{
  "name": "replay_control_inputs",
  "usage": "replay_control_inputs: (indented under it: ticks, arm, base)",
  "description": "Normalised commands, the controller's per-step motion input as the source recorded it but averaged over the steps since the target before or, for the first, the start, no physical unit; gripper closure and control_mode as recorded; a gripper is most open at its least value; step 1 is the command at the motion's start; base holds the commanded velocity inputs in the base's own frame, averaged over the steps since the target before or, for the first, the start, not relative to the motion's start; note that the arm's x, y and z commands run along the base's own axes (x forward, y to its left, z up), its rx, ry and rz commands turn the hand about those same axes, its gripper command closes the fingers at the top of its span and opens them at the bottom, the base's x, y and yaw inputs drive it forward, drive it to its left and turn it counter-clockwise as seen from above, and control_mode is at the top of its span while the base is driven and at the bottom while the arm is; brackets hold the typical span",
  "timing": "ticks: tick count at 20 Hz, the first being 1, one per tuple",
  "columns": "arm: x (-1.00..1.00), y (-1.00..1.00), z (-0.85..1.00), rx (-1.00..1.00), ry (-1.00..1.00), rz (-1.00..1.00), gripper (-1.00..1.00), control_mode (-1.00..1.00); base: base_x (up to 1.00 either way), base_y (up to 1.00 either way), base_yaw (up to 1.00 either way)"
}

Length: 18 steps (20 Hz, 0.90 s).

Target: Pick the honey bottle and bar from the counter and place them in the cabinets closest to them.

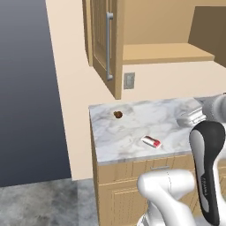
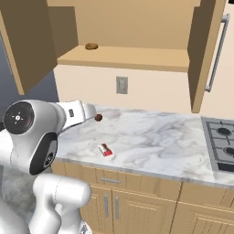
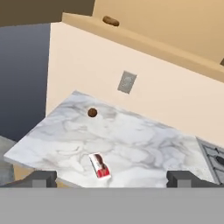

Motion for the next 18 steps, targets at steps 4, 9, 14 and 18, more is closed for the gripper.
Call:
replay_control_inputs:
  ticks: [4,9,14,18]
  arm:
    - [0.36,0.10,-0.47,0.00,0.08,0.03,-1.00,-1.00]
    - [0.36,0.07,-0.51,0.00,0.10,0.02,-1.00,-1.00]
    - [0.26,0.00,-0.53,0.00,0.08,0.02,-1.00,-1.00]
    - [0.25,0.00,-0.53,0.00,0.07,0.02,-1.00,-1.00]
  base:
    - [0.00,0.00,0.00]
    - [0.00,0.00,0.00]
    - [0.00,0.00,0.00]
    - [0.00,0.00,0.00]
